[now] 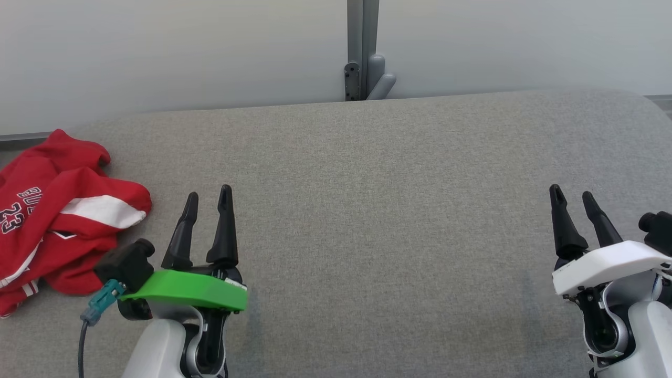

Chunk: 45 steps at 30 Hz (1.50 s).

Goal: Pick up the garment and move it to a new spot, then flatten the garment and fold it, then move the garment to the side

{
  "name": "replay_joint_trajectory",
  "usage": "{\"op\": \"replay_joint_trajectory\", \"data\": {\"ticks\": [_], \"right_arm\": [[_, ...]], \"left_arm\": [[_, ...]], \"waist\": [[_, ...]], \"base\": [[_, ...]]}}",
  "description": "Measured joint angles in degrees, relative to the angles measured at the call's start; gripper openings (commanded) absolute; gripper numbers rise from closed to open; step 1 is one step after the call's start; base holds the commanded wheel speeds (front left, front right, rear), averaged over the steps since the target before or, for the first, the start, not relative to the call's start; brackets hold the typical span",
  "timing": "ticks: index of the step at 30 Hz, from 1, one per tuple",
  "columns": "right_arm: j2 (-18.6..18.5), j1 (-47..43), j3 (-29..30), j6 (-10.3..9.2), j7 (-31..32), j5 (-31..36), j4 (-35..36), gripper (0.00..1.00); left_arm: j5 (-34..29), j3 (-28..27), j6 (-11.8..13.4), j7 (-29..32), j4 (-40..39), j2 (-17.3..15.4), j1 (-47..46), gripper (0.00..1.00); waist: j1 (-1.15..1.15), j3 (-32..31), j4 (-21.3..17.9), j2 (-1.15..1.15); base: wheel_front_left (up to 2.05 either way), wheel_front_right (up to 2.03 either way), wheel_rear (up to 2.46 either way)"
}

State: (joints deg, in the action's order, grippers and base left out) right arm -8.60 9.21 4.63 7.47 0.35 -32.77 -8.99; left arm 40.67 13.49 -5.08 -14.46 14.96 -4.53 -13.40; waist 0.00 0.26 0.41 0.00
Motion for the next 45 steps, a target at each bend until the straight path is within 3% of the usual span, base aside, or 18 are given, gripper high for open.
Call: {"op": "replay_joint_trajectory", "data": {"ticks": [24, 45], "right_arm": [[1.2, -2.8, -3.9, 0.01, -6.6, 15.5, 0.8, 1.00], [2.6, -4.2, -5.5, 0.01, -11.1, 23.6, -1.3, 1.00]], "left_arm": [[-14.9, -0.7, 1.7, 2.1, 2.9, -0.7, 1.5, 1.00], [-22.2, -2.3, 3.2, 3.4, 4.1, -1.1, 2.8, 1.00]], "waist": [[0.00, -0.7, -0.1, 0.00], [0.00, -1.3, -0.4, 0.00]], "base": [[0.00, 0.00, 0.00], [0.00, 0.00, 0.00]]}}
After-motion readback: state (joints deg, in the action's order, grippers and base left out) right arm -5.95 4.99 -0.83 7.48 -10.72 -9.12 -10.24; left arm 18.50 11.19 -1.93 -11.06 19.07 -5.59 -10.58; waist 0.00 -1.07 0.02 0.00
